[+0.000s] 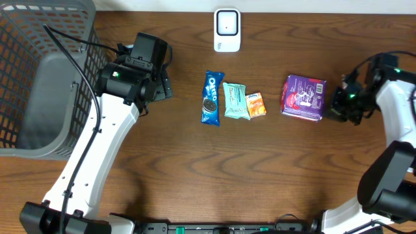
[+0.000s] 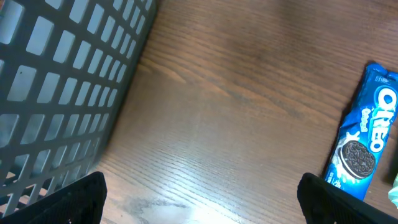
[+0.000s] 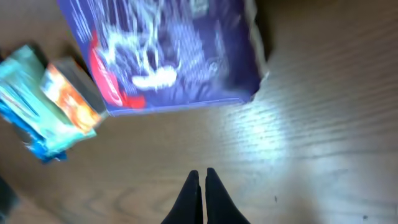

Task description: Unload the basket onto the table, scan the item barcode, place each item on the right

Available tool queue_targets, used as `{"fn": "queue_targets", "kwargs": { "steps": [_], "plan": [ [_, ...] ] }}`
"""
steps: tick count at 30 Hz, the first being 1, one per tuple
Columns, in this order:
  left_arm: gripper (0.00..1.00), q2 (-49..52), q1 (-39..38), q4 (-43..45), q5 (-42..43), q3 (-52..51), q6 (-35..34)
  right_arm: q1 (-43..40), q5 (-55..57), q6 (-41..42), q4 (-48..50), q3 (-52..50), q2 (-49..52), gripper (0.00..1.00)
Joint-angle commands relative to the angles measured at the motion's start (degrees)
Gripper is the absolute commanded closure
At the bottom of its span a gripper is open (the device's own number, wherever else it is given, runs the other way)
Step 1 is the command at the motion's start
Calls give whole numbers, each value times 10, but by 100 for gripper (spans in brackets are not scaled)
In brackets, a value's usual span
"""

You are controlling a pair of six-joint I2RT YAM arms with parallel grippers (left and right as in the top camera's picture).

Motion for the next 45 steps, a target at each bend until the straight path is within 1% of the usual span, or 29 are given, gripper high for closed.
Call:
{"fn": "queue_targets", "kwargs": {
  "steps": [1,4,8,10,12,18,20,31,35,37,38,42,45],
  "plan": [
    [2,1,1,-2,-4,1,-5,38,28,-8,11,-24,-3,99],
    [2,1,1,-2,-4,1,-5,70,28,5,61,-53,-3,99],
    [2,1,1,-2,-4,1,-5,100,38,55,134,-98,-3,99],
    [2,1,1,-2,-4,1,-5,108,59,90,154,-116,-3,99],
    [2,1,1,-2,-4,1,-5,112,94,116,155,-128,-3,99],
    [2,1,1,-2,-4,1,-5,112,166,119,154,-138,-3,99],
    [2,1,1,-2,-4,1,-5,112,186,119,185,-144,-3,99],
    [2,1,1,-2,-4,1,-5,109,195,125,397,-208,-3,99],
    [2,1,1,-2,-4,1,-5,90,224,125,457,-212,-3,96],
    [2,1,1,-2,-4,1,-5,80,229,122,457,-200,-3,96],
    [2,1,1,-2,-4,1,-5,76,228,123,447,-188,-3,99],
    [2,1,1,-2,-4,1,-5,73,212,118,362,-123,-6,99],
    [2,1,1,-2,-4,1,-5,81,175,85,291,-68,-6,99]
  ]
}}
